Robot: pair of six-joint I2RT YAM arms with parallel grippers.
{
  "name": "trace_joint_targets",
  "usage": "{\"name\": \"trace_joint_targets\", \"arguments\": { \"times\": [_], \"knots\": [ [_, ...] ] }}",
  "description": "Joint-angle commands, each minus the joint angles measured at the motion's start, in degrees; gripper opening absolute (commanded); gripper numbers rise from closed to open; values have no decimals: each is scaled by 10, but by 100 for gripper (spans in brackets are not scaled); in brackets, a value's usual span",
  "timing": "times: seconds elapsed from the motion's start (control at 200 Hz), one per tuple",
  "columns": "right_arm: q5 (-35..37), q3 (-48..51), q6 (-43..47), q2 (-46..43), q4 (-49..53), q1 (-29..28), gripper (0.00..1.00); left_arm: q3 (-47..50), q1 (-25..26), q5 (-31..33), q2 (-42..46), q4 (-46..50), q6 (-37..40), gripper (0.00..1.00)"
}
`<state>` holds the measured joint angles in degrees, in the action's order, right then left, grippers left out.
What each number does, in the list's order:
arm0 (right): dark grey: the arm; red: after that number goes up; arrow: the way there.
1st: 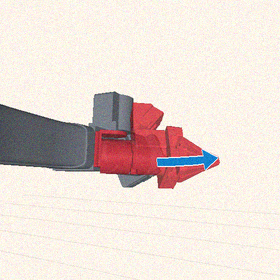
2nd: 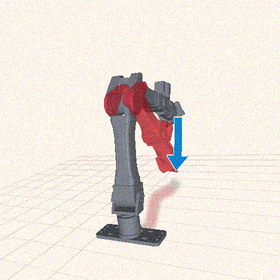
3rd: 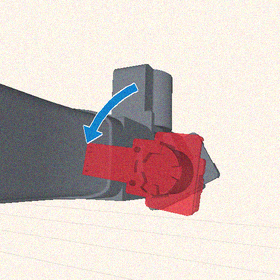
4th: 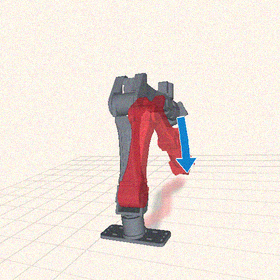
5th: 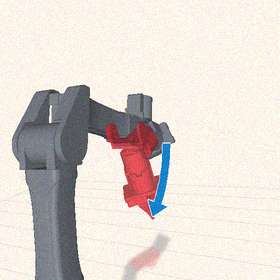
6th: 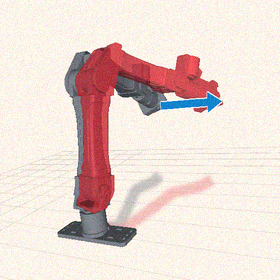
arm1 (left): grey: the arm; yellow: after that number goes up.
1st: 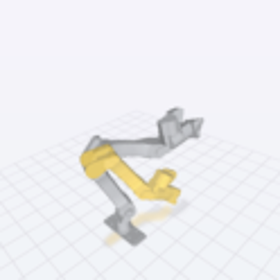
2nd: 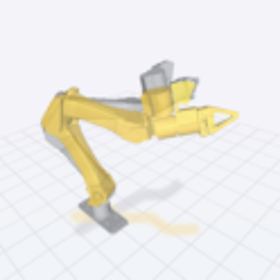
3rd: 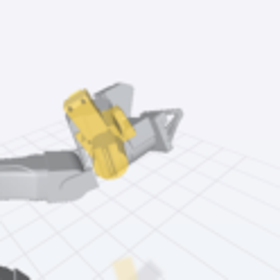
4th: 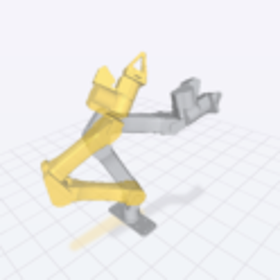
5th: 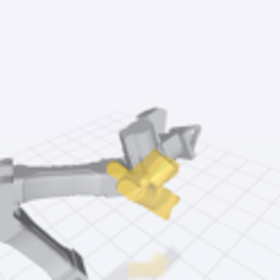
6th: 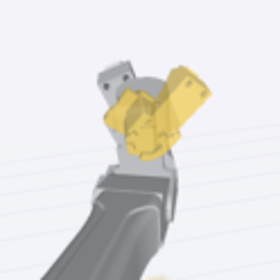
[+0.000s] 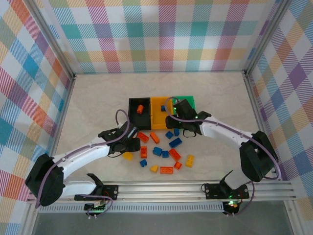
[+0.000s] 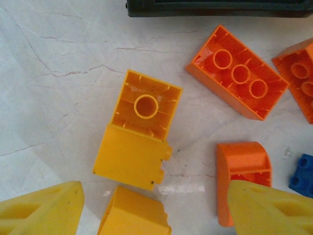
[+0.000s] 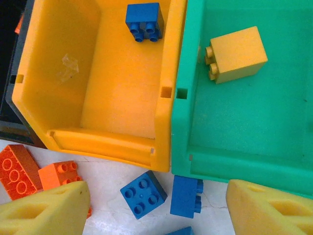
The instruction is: Sort the legos into containers by color
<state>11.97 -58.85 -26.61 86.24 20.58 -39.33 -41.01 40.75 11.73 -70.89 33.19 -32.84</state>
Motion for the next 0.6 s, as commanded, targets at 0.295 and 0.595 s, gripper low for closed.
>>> {"name": "trace_joint_targets", "arguments": {
  "times": [0.295,0.595],
  "knots": [
    [1,24,-14,-56,-21,20,75,2,-3,43,-93,-32,10,64],
    [-5,32,-16,-56,-26,28,75,7,-3,35,-106,-60,17,75]
  ]
}}
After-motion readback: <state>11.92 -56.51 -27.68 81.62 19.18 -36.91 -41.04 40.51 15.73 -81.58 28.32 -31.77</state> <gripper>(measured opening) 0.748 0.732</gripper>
